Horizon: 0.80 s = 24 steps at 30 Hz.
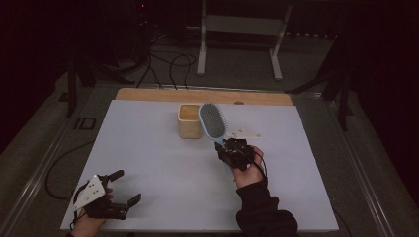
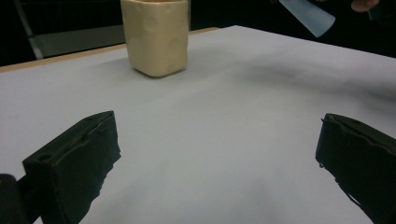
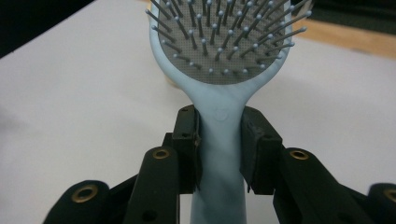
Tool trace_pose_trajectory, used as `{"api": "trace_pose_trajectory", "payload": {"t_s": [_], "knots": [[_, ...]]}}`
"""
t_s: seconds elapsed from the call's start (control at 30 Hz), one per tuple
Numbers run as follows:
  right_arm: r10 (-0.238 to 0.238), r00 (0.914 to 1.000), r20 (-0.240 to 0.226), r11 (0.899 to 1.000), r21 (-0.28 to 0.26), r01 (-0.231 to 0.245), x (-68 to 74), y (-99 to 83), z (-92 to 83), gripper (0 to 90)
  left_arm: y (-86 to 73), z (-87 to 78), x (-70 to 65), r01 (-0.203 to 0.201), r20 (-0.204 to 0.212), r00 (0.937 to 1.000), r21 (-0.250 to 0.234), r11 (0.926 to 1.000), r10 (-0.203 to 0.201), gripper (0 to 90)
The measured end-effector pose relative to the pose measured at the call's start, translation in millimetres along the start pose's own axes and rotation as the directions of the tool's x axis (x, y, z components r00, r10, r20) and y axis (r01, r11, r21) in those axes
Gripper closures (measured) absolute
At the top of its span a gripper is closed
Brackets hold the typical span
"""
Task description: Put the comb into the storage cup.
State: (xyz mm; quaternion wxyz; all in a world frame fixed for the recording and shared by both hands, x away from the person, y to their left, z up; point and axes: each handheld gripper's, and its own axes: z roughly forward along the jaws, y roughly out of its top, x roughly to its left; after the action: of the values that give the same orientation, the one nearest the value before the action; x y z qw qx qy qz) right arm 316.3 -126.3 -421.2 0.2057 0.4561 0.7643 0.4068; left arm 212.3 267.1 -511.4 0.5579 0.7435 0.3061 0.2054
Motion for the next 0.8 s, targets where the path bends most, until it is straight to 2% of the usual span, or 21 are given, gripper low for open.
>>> {"api": "trace_pose_trajectory", "payload": {"t_s": [0.17, 0.47, 0.6, 0.8], "knots": [[-0.037, 0.9993, 0.008, 0.999, -0.035, 0.037, 4.8, 12.5, 1.6, 69.8, -0.2, 0.2, -0.3, 0.0, 0.002, 1.0, 0.0, 1.0, 0.0, 0.0], [-0.076, 0.997, -0.013, 0.995, -0.073, 0.075, 11.3, 28.4, 11.0, 69.7, -0.5, -0.3, 0.1, 0.0, 0.005, 1.0, 0.0, 1.0, 0.0, 0.0], [-0.083, 0.9965, -0.008, 0.993, -0.09, 0.082, 12.8, 33.4, 14.3, 69.8, -0.7, -0.3, 0.0, 0.001, 0.006, 1.0, -0.002, 1.0, -0.001, 0.0], [-0.082, 0.9962, -0.03, 0.99, -0.115, 0.078, 10.3, 40.2, 16.8, 69.8, -1.1, -0.6, 0.4, 0.001, 0.005, 1.0, -0.002, 1.0, -0.001, 0.0]]}}
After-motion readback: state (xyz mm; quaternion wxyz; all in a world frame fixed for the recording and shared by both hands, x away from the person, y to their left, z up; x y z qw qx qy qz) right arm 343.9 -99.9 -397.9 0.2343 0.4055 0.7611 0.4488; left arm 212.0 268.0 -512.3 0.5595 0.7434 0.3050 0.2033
